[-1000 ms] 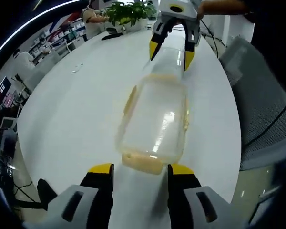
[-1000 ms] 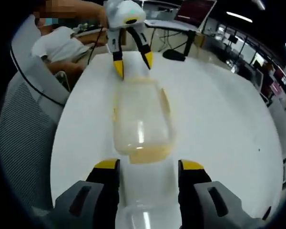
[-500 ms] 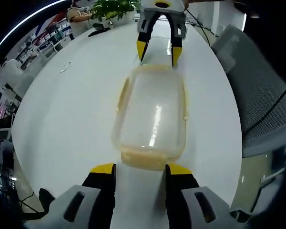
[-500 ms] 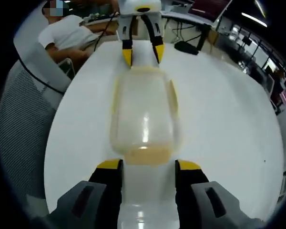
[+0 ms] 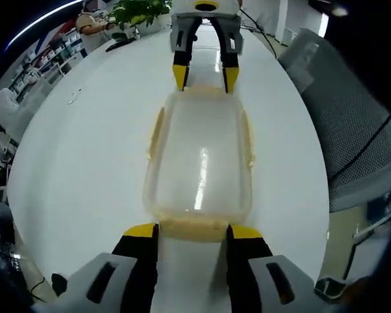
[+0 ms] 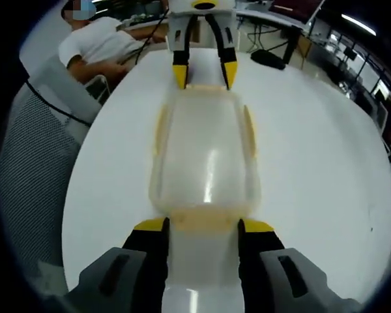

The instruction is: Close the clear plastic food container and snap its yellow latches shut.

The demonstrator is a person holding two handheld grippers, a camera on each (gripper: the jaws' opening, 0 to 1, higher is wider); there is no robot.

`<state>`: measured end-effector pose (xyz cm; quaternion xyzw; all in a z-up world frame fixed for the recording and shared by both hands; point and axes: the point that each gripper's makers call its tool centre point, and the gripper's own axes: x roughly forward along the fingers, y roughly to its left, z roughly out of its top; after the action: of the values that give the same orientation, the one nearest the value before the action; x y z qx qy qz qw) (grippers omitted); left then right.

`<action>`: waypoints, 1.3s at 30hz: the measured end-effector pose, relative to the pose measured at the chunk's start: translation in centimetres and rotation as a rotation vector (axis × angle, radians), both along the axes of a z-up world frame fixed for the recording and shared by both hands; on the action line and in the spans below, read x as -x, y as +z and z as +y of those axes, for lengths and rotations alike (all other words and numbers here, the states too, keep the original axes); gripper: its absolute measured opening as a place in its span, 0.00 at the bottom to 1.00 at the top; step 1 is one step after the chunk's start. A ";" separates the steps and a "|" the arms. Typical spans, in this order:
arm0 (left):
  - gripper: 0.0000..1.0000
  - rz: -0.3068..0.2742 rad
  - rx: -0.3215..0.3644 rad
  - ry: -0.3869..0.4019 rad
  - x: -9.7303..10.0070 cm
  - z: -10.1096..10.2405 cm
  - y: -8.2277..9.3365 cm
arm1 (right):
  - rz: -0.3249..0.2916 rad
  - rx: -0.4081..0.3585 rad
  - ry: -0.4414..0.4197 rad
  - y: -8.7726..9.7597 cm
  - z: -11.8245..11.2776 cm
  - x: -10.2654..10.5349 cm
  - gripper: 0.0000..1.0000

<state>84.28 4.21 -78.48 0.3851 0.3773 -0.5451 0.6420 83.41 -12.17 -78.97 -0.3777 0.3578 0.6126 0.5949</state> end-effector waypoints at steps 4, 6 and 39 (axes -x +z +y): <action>0.35 0.020 -0.007 -0.036 0.3 -0.1 0.0 | 0.006 0.001 0.000 0.1 0.1 -0.2 0.39; 0.34 0.026 -0.012 -0.038 0.2 -0.2 0.0 | 0.007 0.001 0.002 0.0 0.1 -0.2 0.38; 0.32 -0.012 -0.025 -0.050 0.8 0.0 1.6 | 0.009 -0.028 0.002 1.2 0.1 0.4 0.35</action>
<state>83.49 4.21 -76.84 0.4055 0.3704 -0.5541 0.6255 82.97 -12.10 -77.72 -0.3668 0.3516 0.6198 0.5980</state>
